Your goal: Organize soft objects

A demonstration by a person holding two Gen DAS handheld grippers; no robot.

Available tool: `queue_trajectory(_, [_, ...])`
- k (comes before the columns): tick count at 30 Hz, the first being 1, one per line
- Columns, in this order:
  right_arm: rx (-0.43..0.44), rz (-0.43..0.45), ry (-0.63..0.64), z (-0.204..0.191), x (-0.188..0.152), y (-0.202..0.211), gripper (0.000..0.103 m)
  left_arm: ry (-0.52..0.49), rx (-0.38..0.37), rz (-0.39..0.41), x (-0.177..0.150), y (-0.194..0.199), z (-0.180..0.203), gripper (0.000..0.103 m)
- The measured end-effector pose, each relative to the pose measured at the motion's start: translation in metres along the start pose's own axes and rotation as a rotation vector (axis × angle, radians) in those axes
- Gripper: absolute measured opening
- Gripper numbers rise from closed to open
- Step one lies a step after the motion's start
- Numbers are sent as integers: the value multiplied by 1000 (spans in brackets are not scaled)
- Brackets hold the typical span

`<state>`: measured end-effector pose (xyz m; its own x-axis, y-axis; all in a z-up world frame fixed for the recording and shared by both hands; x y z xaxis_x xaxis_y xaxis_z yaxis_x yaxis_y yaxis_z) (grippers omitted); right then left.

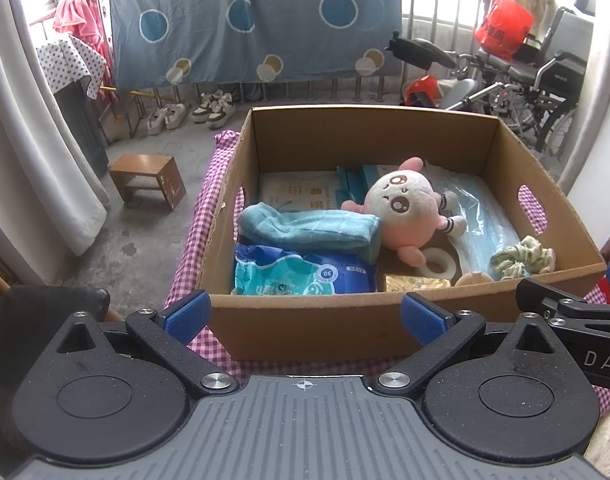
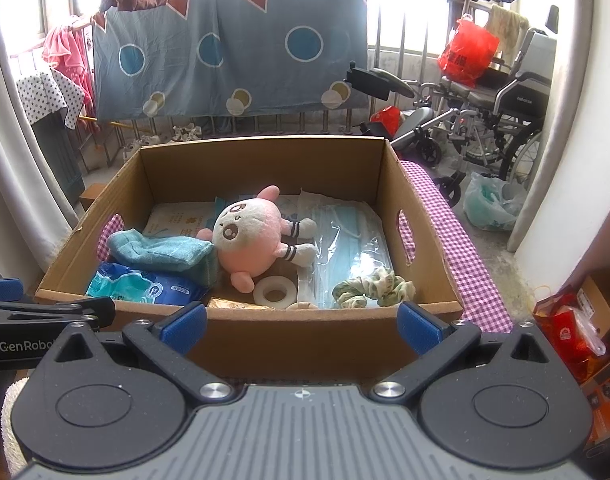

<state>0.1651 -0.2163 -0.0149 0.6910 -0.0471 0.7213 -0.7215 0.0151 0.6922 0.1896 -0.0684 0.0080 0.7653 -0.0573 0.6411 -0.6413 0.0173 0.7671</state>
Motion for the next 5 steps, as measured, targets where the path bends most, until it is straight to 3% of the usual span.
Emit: queue_trajectory(5, [1, 2, 3, -2, 0, 0, 103, 1, 2, 1, -1, 0, -1, 102])
Point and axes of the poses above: each gripper's, at about its wrist camera, not at the fingertips, and y roughly against the way its jaws point, z to its right, x to its top, the point moved 9 cm from there along -y, roughly the way its jaws point, and after that the axes turned 2 degrees about -z, right-handed, at the moved point
